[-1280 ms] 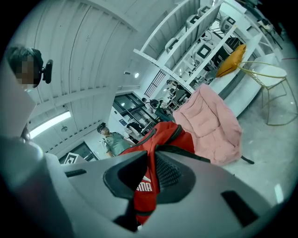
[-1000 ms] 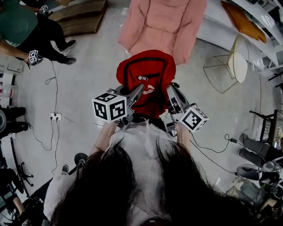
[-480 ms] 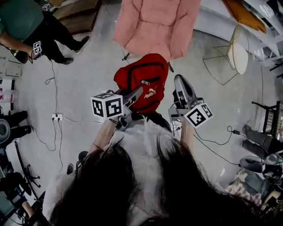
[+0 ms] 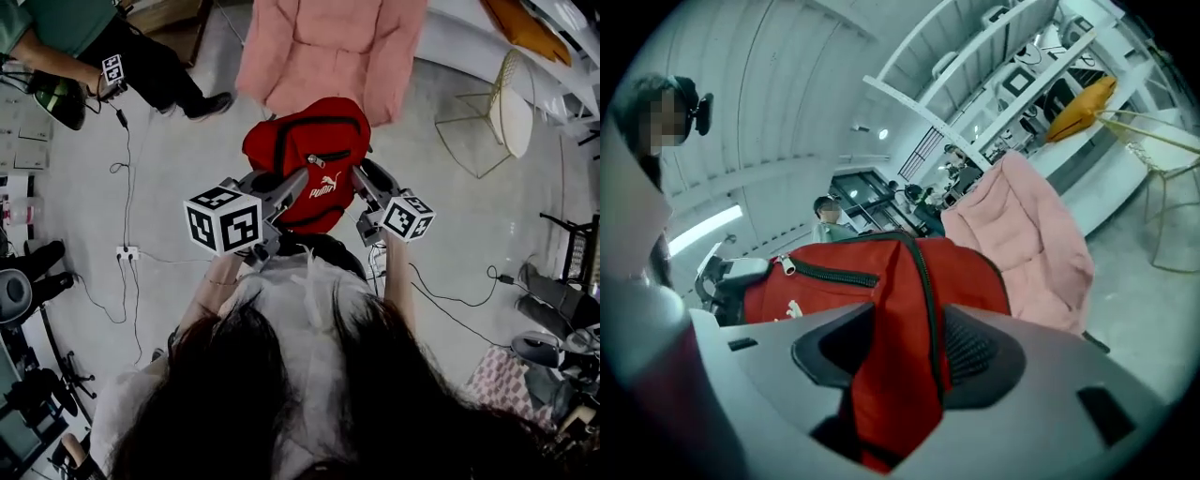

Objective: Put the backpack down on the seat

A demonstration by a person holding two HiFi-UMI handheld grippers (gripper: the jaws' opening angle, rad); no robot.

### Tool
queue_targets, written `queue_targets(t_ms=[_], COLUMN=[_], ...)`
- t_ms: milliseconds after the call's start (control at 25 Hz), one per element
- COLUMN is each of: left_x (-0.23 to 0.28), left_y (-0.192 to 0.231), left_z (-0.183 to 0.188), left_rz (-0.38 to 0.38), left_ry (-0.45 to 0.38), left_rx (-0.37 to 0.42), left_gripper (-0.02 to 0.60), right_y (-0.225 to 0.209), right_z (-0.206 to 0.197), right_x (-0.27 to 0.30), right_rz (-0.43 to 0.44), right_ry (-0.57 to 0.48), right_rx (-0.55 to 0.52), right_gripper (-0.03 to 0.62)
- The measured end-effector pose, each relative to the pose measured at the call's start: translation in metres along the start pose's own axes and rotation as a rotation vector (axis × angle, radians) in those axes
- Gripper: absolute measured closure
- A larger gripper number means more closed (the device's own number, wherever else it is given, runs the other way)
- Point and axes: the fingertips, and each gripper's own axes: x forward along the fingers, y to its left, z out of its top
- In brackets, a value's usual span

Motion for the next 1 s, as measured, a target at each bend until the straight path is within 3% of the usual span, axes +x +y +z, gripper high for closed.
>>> queue_targets(t_ms=[320, 480, 600, 720, 840, 1000], left_x=[0.007, 0.024, 0.044, 0.055, 0.063, 0.069], left_y=[-0.004, 0.016, 0.043, 0.057, 0.072, 0.087], left_z=[0.032, 0.062, 0.091, 0.112, 0.138, 0.171], left_rz=[-0.016, -0.025, -0.041, -0.062, -0.074, -0.088], left_ry=[0.009, 0.016, 0.029, 0.043, 0.035, -0.002], left_rx=[0.055, 0.058, 0.05, 0.067, 0.077, 0.084], left_gripper=[0.545, 0.545, 0.545, 0.545, 0.545, 0.545], right_y=[0.007, -0.001, -0.011, -0.012, -0.01, -0.004], right_z=[0.02, 0.043, 0.059, 0.069, 0.085, 0.119], right_x=[0.034, 0.066, 0.108, 0.141, 0.163, 0.184], right_rz=[0.178, 0.162, 0.159, 0.166, 0.224, 0.258], right_ry=[-0.01, -0.011, 0.0, -0.015, -0.055, -0.098], right_rx=[0.152, 0.16, 0.197, 0.252, 0.315, 0.319], right_gripper=[0.388, 0.416, 0.502, 0.537, 0.553, 0.554])
